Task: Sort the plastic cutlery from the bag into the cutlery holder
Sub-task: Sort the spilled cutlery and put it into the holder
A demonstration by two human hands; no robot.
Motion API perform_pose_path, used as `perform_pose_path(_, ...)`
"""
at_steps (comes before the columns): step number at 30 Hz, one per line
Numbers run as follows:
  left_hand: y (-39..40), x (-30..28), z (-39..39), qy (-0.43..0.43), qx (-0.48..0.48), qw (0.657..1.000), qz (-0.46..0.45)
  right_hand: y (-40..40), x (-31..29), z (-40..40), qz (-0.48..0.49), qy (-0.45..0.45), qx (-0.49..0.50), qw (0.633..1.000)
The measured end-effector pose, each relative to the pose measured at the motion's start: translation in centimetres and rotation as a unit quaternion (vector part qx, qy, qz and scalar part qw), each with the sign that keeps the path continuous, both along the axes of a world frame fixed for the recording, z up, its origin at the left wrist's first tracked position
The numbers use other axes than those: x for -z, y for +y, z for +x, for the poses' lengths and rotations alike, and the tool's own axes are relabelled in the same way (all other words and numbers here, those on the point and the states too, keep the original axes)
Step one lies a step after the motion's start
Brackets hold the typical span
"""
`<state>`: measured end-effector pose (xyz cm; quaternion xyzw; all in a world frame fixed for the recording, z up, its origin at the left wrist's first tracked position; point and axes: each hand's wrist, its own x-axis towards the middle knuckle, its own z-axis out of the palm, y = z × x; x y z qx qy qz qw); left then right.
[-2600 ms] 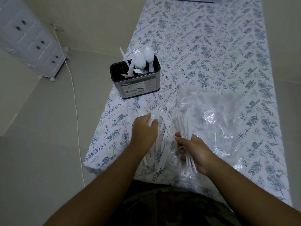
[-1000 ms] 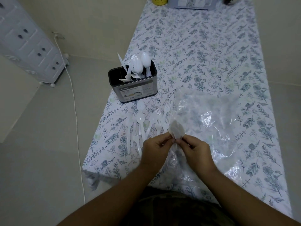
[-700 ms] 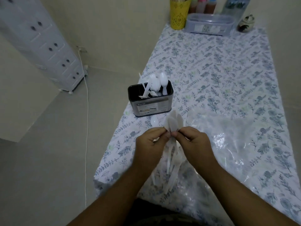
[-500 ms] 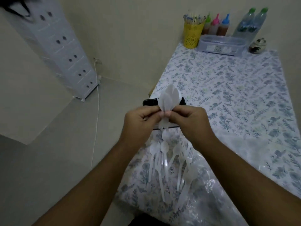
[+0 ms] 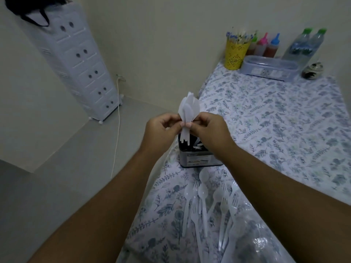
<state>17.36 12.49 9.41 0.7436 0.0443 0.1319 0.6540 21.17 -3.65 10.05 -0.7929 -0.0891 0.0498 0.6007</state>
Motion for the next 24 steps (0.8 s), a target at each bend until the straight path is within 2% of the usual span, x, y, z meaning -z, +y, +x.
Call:
perform_pose_path(4,0.0,2.6,0.1,-0.002,-0.013,1.0,0.009,0.4,1.4,0.0,-0.051,0.012,0.004,0.999)
perform_pose_path(7,-0.2,3.9,-0.2,0.005,-0.026,0.998,0.053,0.0,1.9,0.1,-0.155,-0.016,-0.015,0.988)
perform_pose_path(10,-0.5,4.4,-0.6,0.016,-0.029,0.992,0.124,-0.4,2.1,0.0,-0.258,-0.049,-0.067,0.963)
perform_pose_path(12,-0.4,4.4,-0.9,0.018,-0.03,0.982,0.188,-0.7,2.3,0.1,-0.339,-0.094,-0.106,0.93)
perform_pose_path(15,0.0,3.9,-1.1,0.041,-0.023,0.952,0.303,-1.1,1.9,0.1,-0.407,-0.092,-0.102,0.903)
perform_pose_path(17,0.4,3.5,-1.2,0.054,-0.03,0.92,0.388,-1.5,1.2,-0.1,-0.405,-0.085,-0.091,0.906)
perform_pose_path(19,0.8,2.9,-1.7,0.069,-0.048,0.901,0.426,-2.1,0.3,-0.8,-0.371,-0.088,-0.068,0.922)
perform_pose_path(22,0.6,2.7,-3.3,0.075,-0.049,0.903,0.421,-3.4,-0.6,-3.0,-0.28,-0.108,-0.006,0.954)
perform_pose_path(24,-0.4,3.2,-4.9,0.084,-0.043,0.913,0.397,-4.4,-0.3,-5.2,-0.235,-0.078,0.017,0.969)
